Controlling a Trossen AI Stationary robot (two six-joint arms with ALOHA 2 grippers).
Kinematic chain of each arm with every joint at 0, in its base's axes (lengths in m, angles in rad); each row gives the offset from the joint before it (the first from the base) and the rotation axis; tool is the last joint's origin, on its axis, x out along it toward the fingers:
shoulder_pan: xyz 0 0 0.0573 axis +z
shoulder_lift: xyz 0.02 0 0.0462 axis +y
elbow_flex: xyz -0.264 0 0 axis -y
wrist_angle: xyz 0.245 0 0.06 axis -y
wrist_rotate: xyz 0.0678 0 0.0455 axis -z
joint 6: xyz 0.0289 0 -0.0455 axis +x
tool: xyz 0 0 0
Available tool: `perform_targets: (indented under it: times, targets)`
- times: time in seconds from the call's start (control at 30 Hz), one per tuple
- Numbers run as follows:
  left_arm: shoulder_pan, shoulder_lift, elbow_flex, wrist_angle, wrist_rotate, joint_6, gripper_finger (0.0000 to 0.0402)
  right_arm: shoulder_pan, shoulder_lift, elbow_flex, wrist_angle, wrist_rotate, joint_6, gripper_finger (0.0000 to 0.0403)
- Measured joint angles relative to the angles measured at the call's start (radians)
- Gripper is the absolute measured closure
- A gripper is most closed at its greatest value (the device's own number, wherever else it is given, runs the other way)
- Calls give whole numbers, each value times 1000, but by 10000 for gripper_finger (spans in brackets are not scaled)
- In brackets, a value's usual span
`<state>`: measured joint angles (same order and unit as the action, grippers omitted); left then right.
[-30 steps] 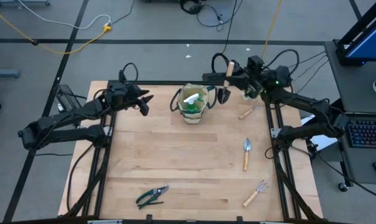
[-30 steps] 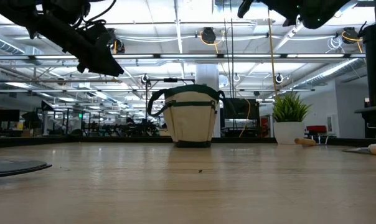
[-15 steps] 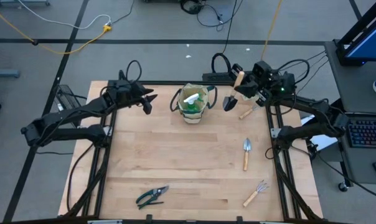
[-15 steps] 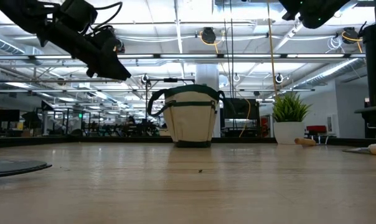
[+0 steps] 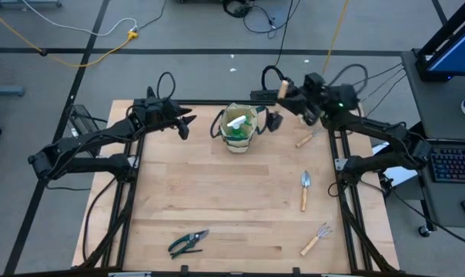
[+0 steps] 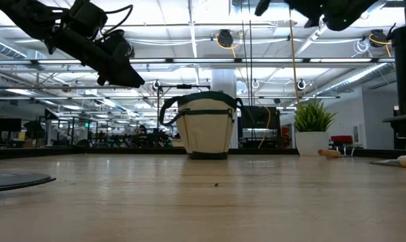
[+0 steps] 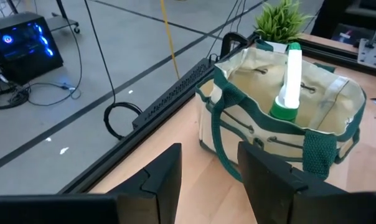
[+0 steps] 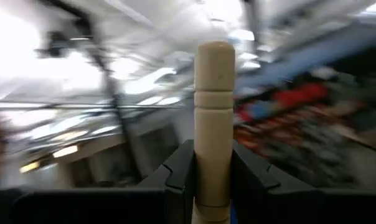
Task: Pick & Place Garden tools in Gardening bag
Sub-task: Put the top brown trowel into the gardening bag
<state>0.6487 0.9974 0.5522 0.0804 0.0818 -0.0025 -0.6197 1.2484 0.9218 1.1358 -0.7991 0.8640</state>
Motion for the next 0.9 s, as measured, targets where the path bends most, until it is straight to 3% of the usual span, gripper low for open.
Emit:
perform_targets:
  times: [0.17, 0.6, 0.77, 0.9]
  targets:
    - [0, 0, 0, 0, 12, -2, 241, 0, 2, 0, -265, 196, -148, 341]
    - [26, 0, 0, -1, 24, -3, 241, 4, 91, 4, -287, 565, -317, 341]
    - [25, 0, 0, -2, 24, -6, 240, 20, 156, 58, -291, 643, -385, 341]
    - [25, 0, 0, -2, 24, -8, 241, 26, 227, 132, -296, 643, -406, 341]
